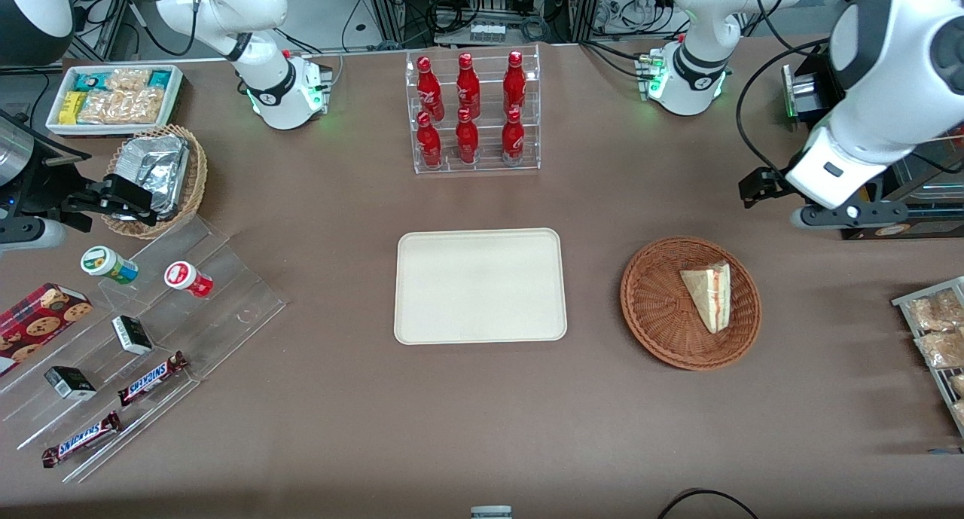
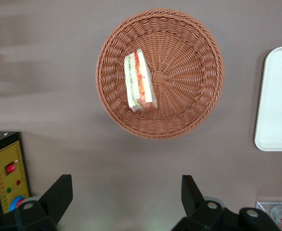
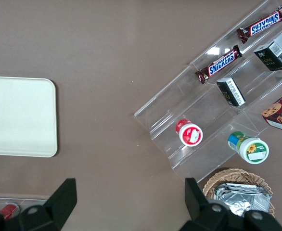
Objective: Place sandwich from basket to tray
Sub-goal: 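Move the left gripper over the wicker basket above the sandwich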
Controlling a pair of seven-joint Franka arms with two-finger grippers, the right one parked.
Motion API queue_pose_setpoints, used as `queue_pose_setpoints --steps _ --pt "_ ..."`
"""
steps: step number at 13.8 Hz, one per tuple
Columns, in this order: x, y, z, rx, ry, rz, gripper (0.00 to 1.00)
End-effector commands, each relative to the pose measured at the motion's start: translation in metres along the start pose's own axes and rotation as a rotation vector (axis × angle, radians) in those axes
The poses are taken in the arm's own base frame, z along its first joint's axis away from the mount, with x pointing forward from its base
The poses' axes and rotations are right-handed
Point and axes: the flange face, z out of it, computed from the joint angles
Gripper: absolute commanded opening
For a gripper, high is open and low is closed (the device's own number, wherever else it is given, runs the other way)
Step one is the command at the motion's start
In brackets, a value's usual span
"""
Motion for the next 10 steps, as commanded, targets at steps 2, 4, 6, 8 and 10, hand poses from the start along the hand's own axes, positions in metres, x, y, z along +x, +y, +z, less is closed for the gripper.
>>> queue_pose_setpoints --steps 2,4,6,8,10 --pt "-0.018 -0.005 0.029 -0.003 0.043 -0.087 1.0" --pt "-0.016 -0.008 0.05 -0.013 0.067 -0.177 1.0" --pt "-0.013 -0.007 0.067 -0.023 0.084 -0.264 1.0" --pt "-0.007 -0.005 0.091 -0.03 0.078 -0.299 1.0" --pt "-0.004 -0.002 0.12 -0.031 0.061 -0.303 1.0"
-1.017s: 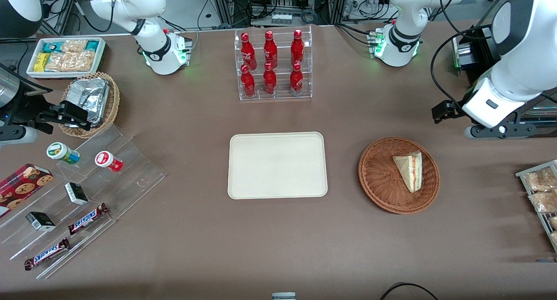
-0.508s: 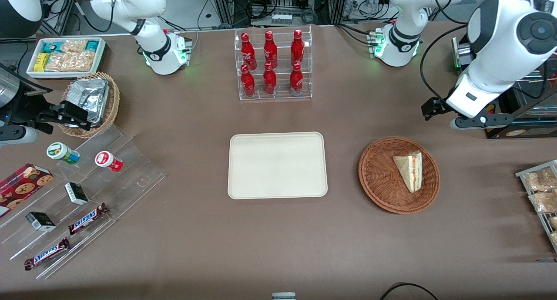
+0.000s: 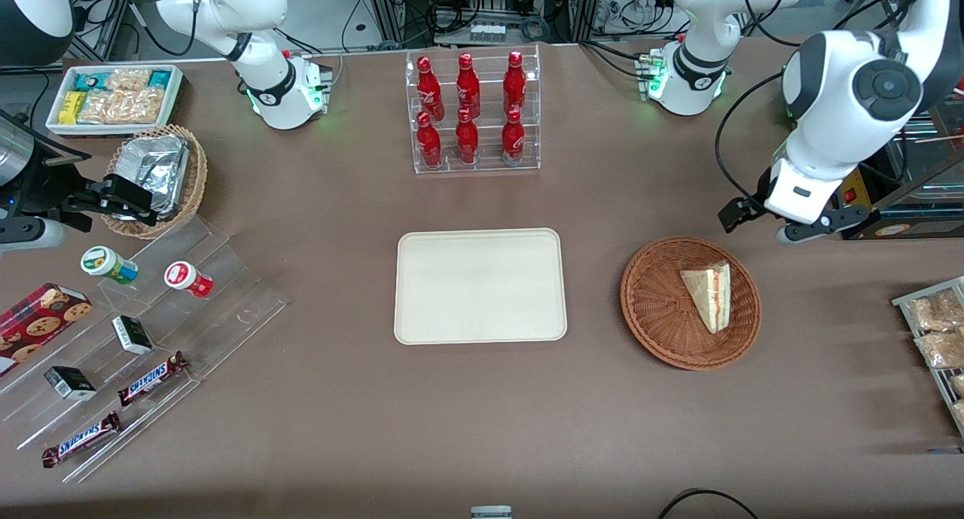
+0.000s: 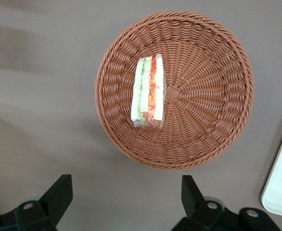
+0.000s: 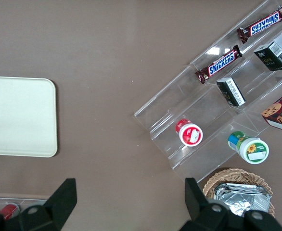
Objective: Place sandwich from basket to tray
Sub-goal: 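Move the left gripper over the wicker basket above the sandwich, then lower the open left gripper onto the wrapped sandwich and close it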
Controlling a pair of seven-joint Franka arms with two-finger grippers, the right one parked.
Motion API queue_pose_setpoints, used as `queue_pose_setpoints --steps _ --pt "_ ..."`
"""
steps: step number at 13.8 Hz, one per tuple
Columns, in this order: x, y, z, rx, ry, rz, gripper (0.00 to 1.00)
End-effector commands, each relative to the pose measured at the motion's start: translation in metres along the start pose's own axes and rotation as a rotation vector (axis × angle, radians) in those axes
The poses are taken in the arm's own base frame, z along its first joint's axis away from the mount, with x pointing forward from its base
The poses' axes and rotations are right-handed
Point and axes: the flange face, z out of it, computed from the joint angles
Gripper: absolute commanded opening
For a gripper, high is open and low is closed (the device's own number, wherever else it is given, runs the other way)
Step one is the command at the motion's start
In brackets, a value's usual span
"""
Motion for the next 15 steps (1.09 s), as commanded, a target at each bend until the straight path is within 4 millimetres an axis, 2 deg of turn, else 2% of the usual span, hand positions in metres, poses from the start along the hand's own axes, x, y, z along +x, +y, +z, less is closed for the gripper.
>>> queue_pose_setpoints --steps 1,4,12,15 --pt "0.0 0.0 0.041 -0.016 0.006 -0.027 1.0" --pt "0.001 0.005 0.078 -0.013 -0.022 -0.016 1.0" --pt "0.016 0.011 0.104 -0.05 0.033 -0.001 1.0" --pt "0.022 0.01 0.121 -0.061 0.044 -0.008 1.0"
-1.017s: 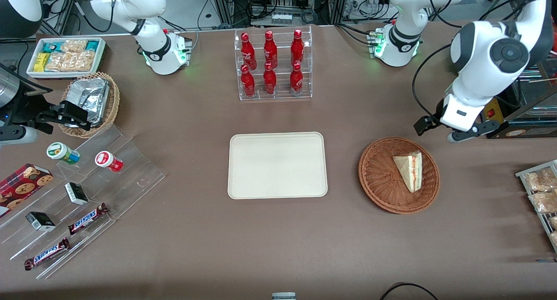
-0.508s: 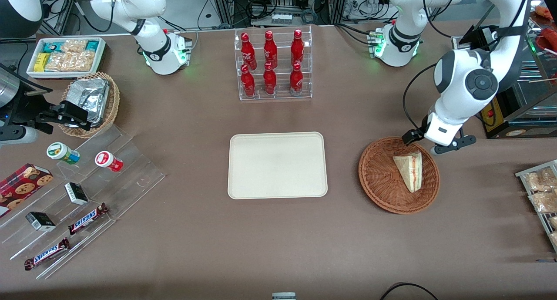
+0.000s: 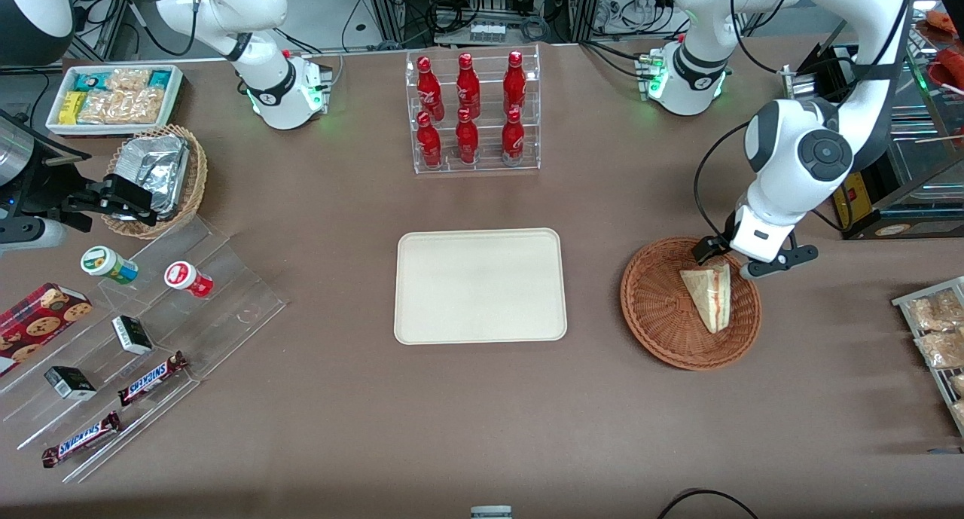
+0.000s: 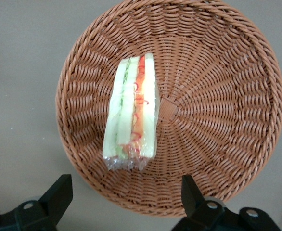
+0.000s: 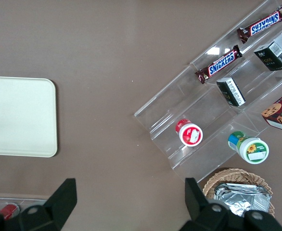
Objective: Place sandwich from basket to tray
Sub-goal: 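Lower the open left gripper onto the wrapped sandwich and close it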
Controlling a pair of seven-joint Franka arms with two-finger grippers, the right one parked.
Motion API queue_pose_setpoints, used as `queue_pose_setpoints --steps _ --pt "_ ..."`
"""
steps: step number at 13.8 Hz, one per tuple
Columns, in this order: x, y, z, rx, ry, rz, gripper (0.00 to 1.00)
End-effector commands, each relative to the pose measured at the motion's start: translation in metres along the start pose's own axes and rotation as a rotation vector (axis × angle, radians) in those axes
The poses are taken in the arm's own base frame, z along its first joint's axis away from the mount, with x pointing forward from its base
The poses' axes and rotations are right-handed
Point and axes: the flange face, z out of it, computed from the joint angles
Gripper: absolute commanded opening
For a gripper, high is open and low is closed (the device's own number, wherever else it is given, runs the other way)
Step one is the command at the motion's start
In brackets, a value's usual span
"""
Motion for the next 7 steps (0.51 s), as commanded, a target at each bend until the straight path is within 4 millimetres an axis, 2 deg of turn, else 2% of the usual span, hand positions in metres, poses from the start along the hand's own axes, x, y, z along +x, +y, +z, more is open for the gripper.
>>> queue_pose_setpoints --steps 1,4,5,7 --pt "0.009 -0.003 0.018 -0.011 0.014 -0.002 1.0" --pt "0.016 -0.006 0.034 -0.024 0.035 -0.009 0.95" --pt "0.017 -0.007 0.036 -0.026 0.038 -0.011 0.86" --pt "0.016 -0.007 0.037 -0.025 0.036 -0.011 0.43"
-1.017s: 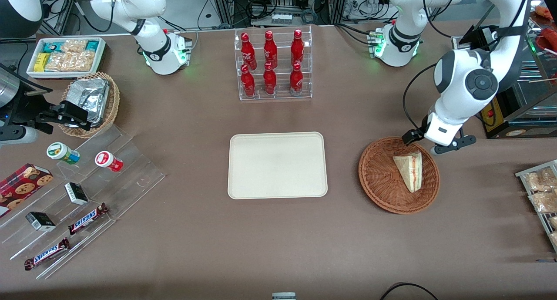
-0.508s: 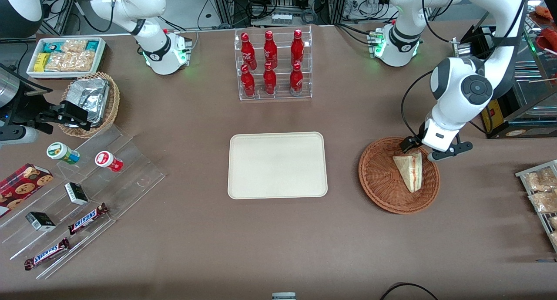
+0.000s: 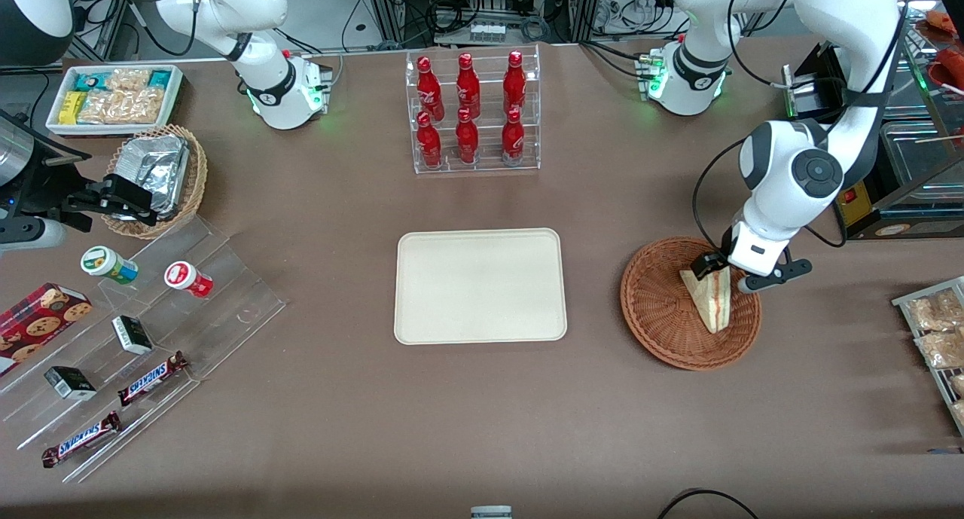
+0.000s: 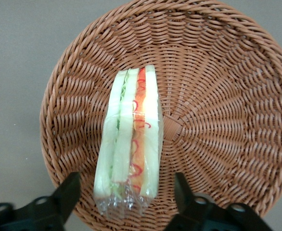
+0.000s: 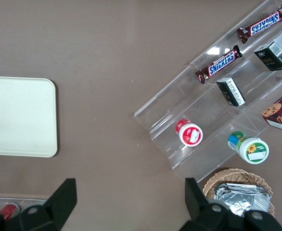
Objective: Place sandwich from basket to tray
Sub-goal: 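Lower the open left gripper onto the wrapped sandwich and close it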
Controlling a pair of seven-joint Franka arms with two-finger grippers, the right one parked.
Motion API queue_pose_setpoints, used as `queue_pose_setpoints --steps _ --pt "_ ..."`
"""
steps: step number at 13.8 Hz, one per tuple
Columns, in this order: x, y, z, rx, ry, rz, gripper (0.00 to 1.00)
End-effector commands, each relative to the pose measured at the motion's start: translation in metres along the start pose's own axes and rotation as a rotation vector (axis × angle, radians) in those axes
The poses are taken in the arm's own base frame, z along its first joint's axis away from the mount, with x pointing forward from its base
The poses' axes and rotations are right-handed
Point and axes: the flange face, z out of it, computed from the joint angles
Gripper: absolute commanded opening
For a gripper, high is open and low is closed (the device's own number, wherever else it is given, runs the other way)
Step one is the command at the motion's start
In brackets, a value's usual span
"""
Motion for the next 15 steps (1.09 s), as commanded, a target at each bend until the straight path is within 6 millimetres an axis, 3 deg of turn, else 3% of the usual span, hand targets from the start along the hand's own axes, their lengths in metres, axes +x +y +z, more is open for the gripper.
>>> queue_pose_setpoints --steps 1,2,3,7,15 --pt "0.005 0.0 -0.002 -0.002 0.016 0.009 0.23" --pt "0.006 -0.002 -0.002 -0.001 0.017 0.004 0.04" --pt "0.006 -0.002 -0.004 -0.002 0.018 0.004 0.0" --pt "0.008 -0.002 -0.02 0.005 0.017 0.01 0.0" --pt "0.029 0.006 -0.104 0.069 -0.083 0.021 0.0"
